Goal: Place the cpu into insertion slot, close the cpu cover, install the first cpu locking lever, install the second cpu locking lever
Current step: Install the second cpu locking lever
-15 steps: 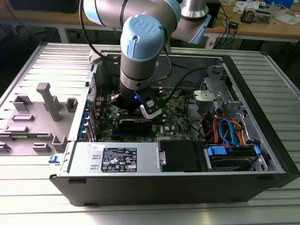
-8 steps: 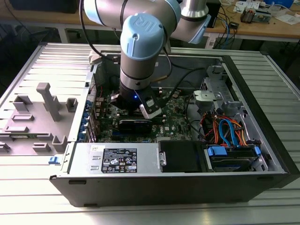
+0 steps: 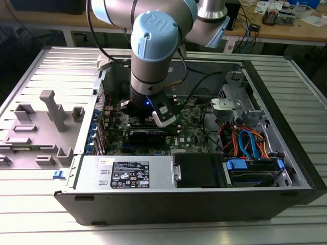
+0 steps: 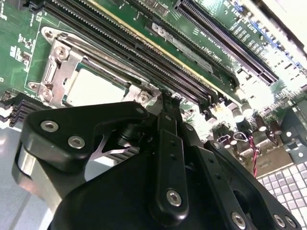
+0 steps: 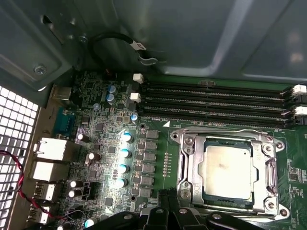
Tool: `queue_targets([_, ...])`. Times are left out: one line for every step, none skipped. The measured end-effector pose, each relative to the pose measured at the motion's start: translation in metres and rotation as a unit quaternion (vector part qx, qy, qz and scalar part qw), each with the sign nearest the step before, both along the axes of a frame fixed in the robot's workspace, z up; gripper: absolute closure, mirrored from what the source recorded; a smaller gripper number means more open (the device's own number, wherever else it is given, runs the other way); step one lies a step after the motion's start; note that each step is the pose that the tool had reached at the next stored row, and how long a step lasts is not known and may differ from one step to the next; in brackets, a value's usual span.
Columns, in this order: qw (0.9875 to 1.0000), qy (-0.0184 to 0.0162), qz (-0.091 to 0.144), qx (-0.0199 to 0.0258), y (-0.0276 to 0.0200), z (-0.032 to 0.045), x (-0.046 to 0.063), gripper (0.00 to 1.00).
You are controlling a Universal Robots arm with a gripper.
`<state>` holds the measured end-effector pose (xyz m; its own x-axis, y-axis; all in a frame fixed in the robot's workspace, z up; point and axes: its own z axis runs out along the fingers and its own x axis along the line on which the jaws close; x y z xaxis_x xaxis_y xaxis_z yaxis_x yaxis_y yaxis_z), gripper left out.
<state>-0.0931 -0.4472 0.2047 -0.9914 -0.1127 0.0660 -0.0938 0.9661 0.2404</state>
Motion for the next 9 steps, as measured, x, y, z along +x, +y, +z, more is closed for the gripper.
queue_targets([1.0000, 0.0000, 0.000, -0.0001, 0.0004, 0.0026, -0.0001, 0.89])
queue_targets([1.0000, 0.0000, 0.000, -0.0003, 0.0007, 0.0042, -0.0001, 0.89])
queue_targets([1.0000, 0.0000, 0.000, -0.0007, 0.0012, 0.0059, -0.0001, 0.89])
queue_targets([1.0000, 0.0000, 0.000, -0.0030, 0.0017, 0.0087, -0.0001, 0.89])
queue_targets([1.0000, 0.0000, 0.000, -0.0046, 0.0020, 0.0093, -0.0001, 0.89])
queue_targets([1.0000, 0.0000, 0.000, -0.0060, 0.0022, 0.0097, -0.0001, 0.89])
queue_targets([1.0000, 0.0000, -0.001, -0.0077, 0.0027, 0.0101, -0.0001, 0.89])
queue_targets([0.9999, 0.0000, -0.004, -0.0099, 0.0031, 0.0108, -0.0001, 0.89])
queue_targets([0.9999, 0.0001, -0.006, -0.0117, 0.0037, 0.0121, -0.0002, 0.89])
